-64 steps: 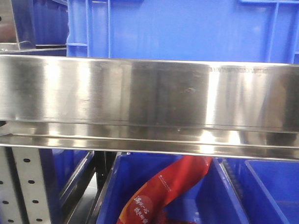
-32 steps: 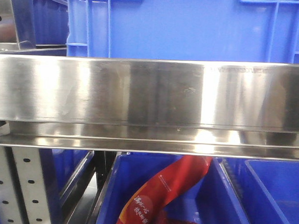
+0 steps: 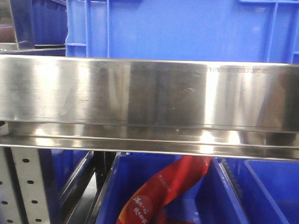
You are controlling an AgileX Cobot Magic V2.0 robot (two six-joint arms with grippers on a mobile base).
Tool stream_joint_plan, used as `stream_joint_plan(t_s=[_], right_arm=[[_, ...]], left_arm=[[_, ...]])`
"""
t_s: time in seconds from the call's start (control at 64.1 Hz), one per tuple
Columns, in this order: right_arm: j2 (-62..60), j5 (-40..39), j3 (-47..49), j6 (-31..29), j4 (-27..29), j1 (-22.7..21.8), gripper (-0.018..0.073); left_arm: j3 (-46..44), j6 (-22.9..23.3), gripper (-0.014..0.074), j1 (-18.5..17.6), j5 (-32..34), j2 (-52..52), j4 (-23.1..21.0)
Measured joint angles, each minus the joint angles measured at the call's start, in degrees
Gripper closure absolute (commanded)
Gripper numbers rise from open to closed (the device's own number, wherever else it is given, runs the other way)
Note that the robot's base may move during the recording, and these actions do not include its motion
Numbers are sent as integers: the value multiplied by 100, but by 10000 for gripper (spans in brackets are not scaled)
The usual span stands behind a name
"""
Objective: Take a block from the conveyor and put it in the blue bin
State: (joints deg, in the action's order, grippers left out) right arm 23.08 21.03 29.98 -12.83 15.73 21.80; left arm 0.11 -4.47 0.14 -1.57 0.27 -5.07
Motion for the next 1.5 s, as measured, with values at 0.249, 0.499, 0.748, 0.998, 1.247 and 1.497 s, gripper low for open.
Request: stream_joint_plan(t_s=[0.249,0.499,0.748,0.998,1.247,1.497], right_arm=[[0,0,0,0,0,0,721],[0,0,0,0,0,0,721],[0,-140,-12,837,-682,-308,721],[-564,-789,-811,1150,-938,-1424,721],[-1832,-994,-1949,1174,-959,-2039,721],[-2276,-1345,-2821,933,-970,-2088,721]], left_arm=[[0,0,708,0,12,0,0],[0,0,708,0,12,0,0],[0,0,708,0,12,0,0],[0,0,708,0,12,0,0],[0,0,708,0,12,0,0],[0,0,708,0,25,0,0]])
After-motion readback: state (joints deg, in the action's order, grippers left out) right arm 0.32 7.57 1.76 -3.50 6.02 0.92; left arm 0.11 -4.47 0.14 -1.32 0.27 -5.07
